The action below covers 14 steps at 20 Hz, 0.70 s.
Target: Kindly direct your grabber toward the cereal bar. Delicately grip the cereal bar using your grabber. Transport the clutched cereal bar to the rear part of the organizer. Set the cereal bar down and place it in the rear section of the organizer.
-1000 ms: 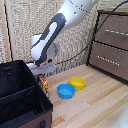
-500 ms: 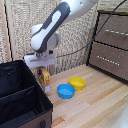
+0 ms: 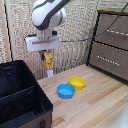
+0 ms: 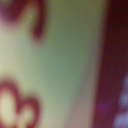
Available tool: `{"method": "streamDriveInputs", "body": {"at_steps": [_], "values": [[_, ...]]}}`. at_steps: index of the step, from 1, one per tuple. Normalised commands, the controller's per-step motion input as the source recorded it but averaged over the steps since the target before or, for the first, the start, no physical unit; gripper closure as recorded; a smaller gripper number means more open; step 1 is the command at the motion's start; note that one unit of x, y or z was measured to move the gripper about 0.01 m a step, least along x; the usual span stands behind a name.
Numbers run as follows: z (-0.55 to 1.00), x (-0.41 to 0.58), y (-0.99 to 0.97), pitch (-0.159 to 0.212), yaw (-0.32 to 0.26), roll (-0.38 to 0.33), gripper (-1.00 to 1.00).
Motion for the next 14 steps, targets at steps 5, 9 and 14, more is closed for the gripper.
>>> {"method": "streamDriveInputs", "body": {"at_steps": [5, 9, 14], "values": [[0.8, -0.003, -0.04, 0.011, -0.324, 0.0, 1.0], [0.52, 0.0, 0.0, 0.0, -0.367, 0.005, 1.0], [0.05, 0.0, 0.09, 0.0, -0.365, -0.001, 1.0]]}}
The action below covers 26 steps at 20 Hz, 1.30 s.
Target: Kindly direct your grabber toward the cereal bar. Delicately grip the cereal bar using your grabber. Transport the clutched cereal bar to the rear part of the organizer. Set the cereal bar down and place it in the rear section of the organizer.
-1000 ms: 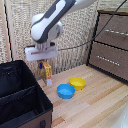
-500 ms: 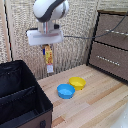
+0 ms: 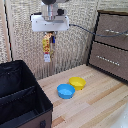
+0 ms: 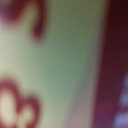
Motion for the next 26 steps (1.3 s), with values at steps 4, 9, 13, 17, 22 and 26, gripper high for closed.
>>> {"method": "streamDriveInputs", "body": {"at_steps": [4, 9, 13, 17, 22, 26], "values": [[-0.02, 0.0, 0.45, 0.0, -0.289, -0.001, 1.0], [0.0, 0.0, 0.59, -0.008, -0.242, -0.009, 1.0], [0.0, 0.0, 0.62, -0.016, -0.231, -0.017, 1.0], [0.01, 0.0, 0.62, -0.019, -0.231, -0.018, 1.0], [0.47, 0.0, 0.55, -0.047, -0.214, -0.007, 1.0], [0.66, 0.0, 0.46, -0.067, -0.226, 0.0, 1.0]]}}
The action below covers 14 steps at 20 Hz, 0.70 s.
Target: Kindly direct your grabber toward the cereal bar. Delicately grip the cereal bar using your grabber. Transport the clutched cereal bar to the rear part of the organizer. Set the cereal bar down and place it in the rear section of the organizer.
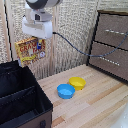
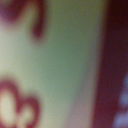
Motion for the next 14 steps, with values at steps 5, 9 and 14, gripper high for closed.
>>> {"method": "streamDriveInputs", "body": {"at_steps": [5, 9, 14], "values": [[0.35, 0.0, 0.54, -0.033, -0.224, -0.002, 1.0], [0.0, 0.017, 0.73, 0.0, -0.168, 0.0, 1.0], [-0.07, 0.087, 0.81, 0.013, -0.132, 0.0, 1.0]]}}
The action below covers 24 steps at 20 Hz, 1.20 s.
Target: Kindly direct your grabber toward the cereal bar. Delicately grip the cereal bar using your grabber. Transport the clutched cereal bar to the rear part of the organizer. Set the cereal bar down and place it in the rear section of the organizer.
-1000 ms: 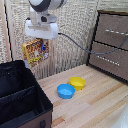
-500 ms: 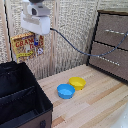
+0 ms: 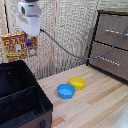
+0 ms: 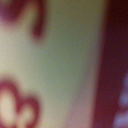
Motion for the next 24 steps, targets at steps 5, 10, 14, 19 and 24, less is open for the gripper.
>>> {"method": "streamDriveInputs", "body": {"at_steps": [5, 10, 14, 19, 24], "values": [[-0.01, 0.11, 0.8, 0.063, -0.11, 0.018, 1.0], [-0.16, 0.109, 0.78, 0.029, -0.136, 0.0, 1.0], [-0.03, 0.001, 0.73, 0.001, -0.143, 0.031, 1.0], [-0.12, 0.0, 0.73, 0.029, -0.112, -0.009, 1.0], [-0.3, -0.005, 0.4, 0.022, -0.005, -0.05, -1.0]]}}
